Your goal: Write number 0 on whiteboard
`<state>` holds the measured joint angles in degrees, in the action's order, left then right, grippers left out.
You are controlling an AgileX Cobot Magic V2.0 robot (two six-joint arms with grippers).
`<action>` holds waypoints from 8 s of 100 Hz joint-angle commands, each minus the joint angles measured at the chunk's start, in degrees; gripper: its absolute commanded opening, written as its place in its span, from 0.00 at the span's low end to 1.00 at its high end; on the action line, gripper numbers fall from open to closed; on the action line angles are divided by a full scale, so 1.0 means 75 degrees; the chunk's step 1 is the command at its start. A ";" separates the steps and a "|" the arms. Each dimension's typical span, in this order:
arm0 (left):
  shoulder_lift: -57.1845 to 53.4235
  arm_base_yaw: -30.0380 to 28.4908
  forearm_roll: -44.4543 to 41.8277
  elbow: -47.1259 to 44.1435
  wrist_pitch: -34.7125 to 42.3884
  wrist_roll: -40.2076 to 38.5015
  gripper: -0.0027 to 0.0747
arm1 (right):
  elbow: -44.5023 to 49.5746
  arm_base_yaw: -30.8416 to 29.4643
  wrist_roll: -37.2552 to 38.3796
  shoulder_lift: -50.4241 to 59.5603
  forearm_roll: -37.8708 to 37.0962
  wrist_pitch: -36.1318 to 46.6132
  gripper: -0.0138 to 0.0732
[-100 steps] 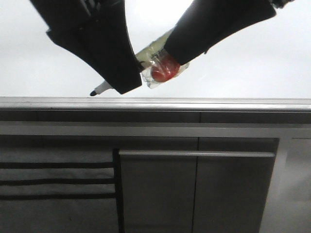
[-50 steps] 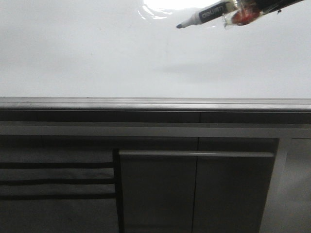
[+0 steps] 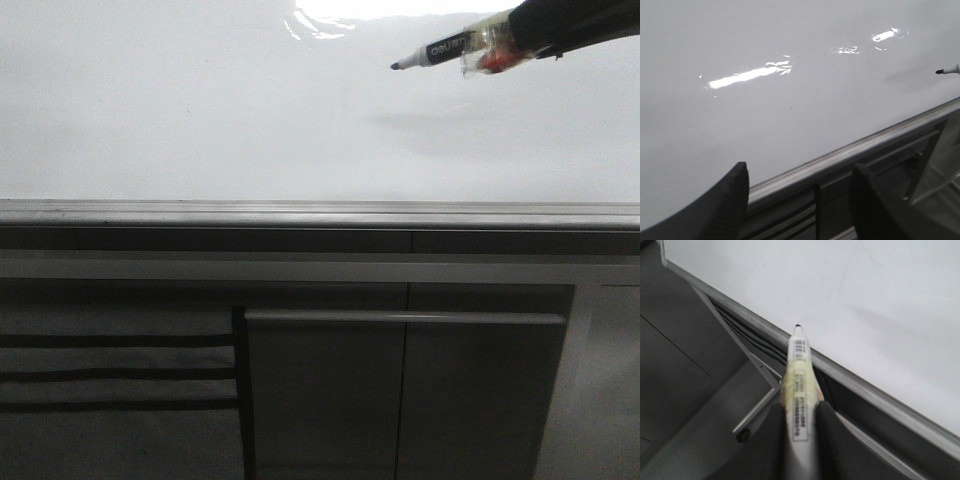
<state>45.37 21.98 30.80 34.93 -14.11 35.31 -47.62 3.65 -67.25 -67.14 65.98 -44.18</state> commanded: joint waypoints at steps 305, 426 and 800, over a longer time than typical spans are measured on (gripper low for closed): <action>0.4353 0.3612 -0.0059 0.3966 -0.2334 0.2592 0.53 | -0.2268 0.2280 -0.2493 0.0274 -0.2983 -0.2248 0.17; 0.5479 0.0666 0.1174 0.2141 0.3736 0.0688 0.01 | -0.2714 0.0099 -0.1140 0.1476 -0.2810 -0.2811 0.46; -0.6281 -0.1663 -0.3244 -0.4817 0.1972 -0.3825 0.01 | 0.4916 -0.0409 0.7737 0.8024 -0.6914 0.5243 0.07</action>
<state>-0.27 9.56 6.31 0.23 -3.77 7.22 -13.50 1.73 -8.41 -10.81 14.33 -15.45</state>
